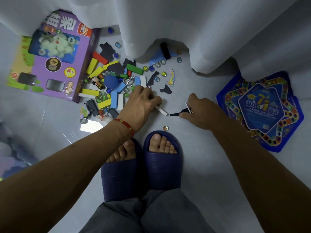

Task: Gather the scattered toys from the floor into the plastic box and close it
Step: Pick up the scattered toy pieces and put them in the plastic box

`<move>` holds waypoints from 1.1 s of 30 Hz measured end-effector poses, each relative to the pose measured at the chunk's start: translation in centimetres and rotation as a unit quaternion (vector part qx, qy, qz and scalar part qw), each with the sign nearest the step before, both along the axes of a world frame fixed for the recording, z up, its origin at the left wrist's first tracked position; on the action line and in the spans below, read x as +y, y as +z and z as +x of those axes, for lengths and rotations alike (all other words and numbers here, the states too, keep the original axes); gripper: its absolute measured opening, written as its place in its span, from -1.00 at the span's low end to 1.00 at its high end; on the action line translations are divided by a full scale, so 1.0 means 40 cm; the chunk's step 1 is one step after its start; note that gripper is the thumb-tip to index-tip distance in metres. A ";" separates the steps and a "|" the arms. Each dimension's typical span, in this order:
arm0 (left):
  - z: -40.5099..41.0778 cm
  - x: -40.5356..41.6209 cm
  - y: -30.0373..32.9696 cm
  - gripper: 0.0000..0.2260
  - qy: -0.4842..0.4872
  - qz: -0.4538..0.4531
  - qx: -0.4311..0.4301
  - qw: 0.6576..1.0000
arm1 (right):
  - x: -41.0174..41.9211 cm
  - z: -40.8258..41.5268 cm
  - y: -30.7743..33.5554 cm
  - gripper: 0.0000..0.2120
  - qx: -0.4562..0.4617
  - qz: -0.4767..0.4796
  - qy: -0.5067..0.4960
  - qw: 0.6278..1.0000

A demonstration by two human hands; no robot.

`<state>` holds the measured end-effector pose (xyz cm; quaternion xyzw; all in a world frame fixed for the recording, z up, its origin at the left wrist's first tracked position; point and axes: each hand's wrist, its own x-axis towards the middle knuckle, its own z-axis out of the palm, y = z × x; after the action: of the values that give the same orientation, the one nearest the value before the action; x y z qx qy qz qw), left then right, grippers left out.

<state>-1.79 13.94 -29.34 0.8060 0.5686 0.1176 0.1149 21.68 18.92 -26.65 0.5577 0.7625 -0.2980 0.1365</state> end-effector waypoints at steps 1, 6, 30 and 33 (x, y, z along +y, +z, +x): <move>0.000 -0.001 0.000 -0.82 0.001 0.003 -0.003 1.000 | -0.008 0.004 -0.002 -0.60 0.002 0.000 0.007 1.000; 0.001 -0.008 -0.002 -0.80 0.018 -0.014 -0.029 0.999 | -0.054 0.023 -0.005 -0.67 0.012 0.013 0.034 0.999; -0.283 -0.429 0.626 -0.94 0.451 -0.180 -0.711 0.509 | -0.162 -0.448 0.733 -0.84 0.217 -0.330 -0.110 0.912; -0.434 -0.563 0.684 -0.86 0.502 -0.133 -0.712 0.473 | -0.265 -0.665 0.798 -0.80 0.259 -0.386 -0.066 0.883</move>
<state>-19.14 -8.57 -1.97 -0.0036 0.6071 0.6116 0.5073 -4.92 8.33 5.25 0.4124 0.5568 -0.7112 0.1189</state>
